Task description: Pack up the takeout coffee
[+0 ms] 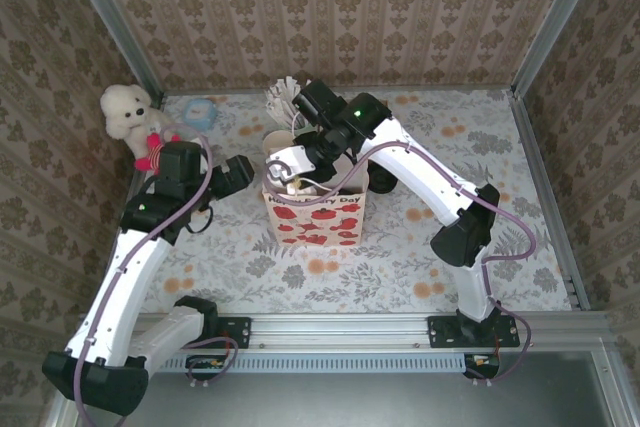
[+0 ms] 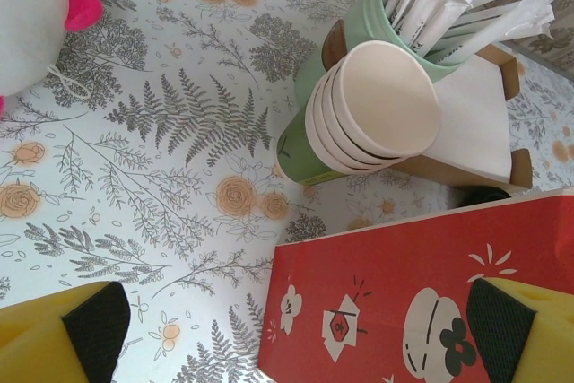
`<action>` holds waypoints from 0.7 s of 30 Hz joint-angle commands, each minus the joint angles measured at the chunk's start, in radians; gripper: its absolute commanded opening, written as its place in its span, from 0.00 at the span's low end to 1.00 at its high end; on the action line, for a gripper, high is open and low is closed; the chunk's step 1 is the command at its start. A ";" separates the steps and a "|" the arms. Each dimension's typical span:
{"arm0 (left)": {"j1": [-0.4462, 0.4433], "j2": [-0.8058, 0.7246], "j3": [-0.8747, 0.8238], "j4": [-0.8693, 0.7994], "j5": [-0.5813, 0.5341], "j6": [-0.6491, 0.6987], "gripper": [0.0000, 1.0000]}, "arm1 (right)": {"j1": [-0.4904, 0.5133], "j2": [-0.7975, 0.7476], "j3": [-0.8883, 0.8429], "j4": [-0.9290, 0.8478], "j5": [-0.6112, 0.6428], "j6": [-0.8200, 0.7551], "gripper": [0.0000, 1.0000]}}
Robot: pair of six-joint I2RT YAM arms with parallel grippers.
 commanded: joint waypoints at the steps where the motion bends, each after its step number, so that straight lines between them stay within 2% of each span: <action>1: 0.007 -0.018 -0.009 0.014 -0.032 -0.028 1.00 | 0.004 -0.014 0.002 0.011 0.013 0.000 0.39; 7: 0.009 -0.035 -0.022 0.053 0.007 -0.029 1.00 | 0.004 -0.067 -0.038 0.031 0.030 0.001 0.49; 10: 0.007 -0.046 -0.031 0.119 0.090 0.000 1.00 | 0.003 -0.115 -0.084 0.076 0.041 0.027 0.60; 13: -0.004 -0.048 -0.031 0.164 0.150 0.030 0.98 | 0.002 -0.199 -0.162 0.170 0.044 0.084 0.77; 15: -0.023 -0.036 -0.014 0.153 0.143 0.060 0.96 | -0.002 -0.270 -0.231 0.236 0.044 0.109 0.96; 16: -0.036 -0.027 -0.005 0.144 0.132 0.074 0.96 | -0.001 -0.301 -0.264 0.274 0.052 0.122 0.99; 21: -0.120 0.037 0.058 0.123 0.071 0.142 0.96 | -0.014 -0.480 -0.485 0.627 0.194 0.279 1.00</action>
